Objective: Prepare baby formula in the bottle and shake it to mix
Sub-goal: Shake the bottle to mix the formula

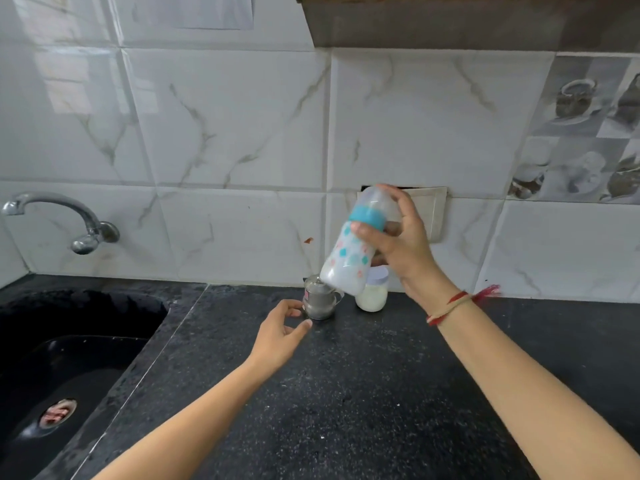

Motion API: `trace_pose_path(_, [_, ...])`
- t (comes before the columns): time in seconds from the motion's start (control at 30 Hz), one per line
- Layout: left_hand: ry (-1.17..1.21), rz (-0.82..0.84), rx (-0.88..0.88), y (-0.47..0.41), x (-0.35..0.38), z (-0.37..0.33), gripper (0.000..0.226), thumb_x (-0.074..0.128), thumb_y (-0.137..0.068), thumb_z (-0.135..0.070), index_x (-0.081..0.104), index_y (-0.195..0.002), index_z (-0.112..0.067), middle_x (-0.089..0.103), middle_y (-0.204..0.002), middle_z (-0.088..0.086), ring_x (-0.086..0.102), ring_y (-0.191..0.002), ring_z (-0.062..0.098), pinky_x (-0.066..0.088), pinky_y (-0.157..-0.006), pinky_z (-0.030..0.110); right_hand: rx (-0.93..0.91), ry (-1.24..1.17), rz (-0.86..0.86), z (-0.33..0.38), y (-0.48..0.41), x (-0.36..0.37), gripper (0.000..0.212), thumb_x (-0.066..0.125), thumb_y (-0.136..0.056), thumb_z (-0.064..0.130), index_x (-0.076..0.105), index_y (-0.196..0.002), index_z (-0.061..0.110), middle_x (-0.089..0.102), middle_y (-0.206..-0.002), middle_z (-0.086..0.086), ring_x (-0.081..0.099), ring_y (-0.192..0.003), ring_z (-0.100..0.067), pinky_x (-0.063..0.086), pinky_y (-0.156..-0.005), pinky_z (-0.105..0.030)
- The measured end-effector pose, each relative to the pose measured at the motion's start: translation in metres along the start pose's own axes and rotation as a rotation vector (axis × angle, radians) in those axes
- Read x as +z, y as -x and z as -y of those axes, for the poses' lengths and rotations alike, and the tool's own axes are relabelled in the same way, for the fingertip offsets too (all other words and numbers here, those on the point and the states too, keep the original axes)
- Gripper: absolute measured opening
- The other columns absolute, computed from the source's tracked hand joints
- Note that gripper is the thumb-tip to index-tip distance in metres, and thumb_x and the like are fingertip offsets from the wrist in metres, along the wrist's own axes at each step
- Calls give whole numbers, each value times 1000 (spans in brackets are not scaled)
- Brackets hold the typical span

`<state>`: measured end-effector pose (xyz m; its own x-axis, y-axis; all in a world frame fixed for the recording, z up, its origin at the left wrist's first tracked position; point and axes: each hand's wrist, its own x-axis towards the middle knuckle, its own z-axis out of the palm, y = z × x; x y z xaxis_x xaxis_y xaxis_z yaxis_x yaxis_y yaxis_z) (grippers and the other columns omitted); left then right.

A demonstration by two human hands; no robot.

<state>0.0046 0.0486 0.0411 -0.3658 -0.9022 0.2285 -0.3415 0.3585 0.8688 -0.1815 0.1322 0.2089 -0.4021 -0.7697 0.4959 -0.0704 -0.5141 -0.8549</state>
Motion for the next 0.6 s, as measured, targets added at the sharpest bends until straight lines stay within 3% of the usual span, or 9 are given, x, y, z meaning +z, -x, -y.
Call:
trace_pose_path(0.03, [11, -13, 3, -1, 0, -1, 26, 65, -90, -29, 51, -112, -32, 57, -107, -15, 68, -73, 17, 49, -55, 14, -6, -15, -2, -2, 0, 1, 61, 77, -73, 11, 46, -121, 31, 65, -93, 1, 70, -71, -12, 54, -48, -30])
trace_pose_path(0.13, [24, -18, 7, -3, 1, -6, 27, 65, -90, -29, 51, -113, -33, 57, -107, -17, 68, -75, 18, 47, -61, 17, -39, -246, -231, -3, -5, -3, 57, 69, -82, 14, 38, -129, 26, 69, -90, 8, 70, -75, -10, 55, -53, -31])
trace_pose_path(0.23, [31, 9, 20, -1, 4, -9, 30, 65, -90, -29, 50, -116, -32, 57, -106, -21, 68, -75, 18, 46, -60, 14, -9, -5, 18, -8, 4, 0, 62, 76, -75, 14, 44, -125, 32, 62, -109, -3, 69, -79, -13, 55, -52, -30])
trace_pose_path(0.27, [34, -6, 27, -2, 3, -10, 29, 65, -90, -29, 50, -115, -33, 57, -105, -22, 68, -74, 17, 45, -59, 11, -28, 3, -4, -10, 5, 0, 62, 78, -70, 18, 47, -121, 37, 59, -113, -4, 68, -83, -15, 55, -53, -31])
trace_pose_path(0.37, [45, -24, 18, -3, 3, -12, 29, 65, -90, -29, 52, -116, -32, 58, -105, -21, 68, -73, 15, 44, -59, 11, -46, -226, -258, -5, -1, -12, 58, 72, -77, 17, 42, -124, 34, 58, -111, -3, 67, -89, -19, 56, -59, -37])
trace_pose_path(0.47, [39, 5, 19, -3, 8, -14, 31, 64, -91, -28, 53, -120, -26, 59, -109, -14, 69, -78, 20, 48, -64, 17, -44, 71, 2, -7, 6, -11, 61, 76, -76, 12, 45, -124, 34, 58, -114, -6, 67, -86, -18, 56, -56, -33])
trace_pose_path(0.5, [45, -2, 25, -4, 8, -16, 32, 64, -91, -28, 54, -121, -24, 59, -111, -13, 69, -79, 21, 49, -65, 17, -73, 73, -11, -9, 8, -11, 59, 77, -74, 12, 48, -120, 37, 59, -115, -3, 67, -87, -18, 56, -56, -32])
trace_pose_path(0.6, [61, -10, 24, -6, 12, -19, 31, 64, -91, -29, 55, -120, -23, 60, -111, -11, 69, -79, 22, 49, -65, 21, -125, -265, -316, -4, 3, -23, 49, 72, -79, 13, 46, -113, 39, 65, -101, 8, 67, -88, -16, 56, -58, -36])
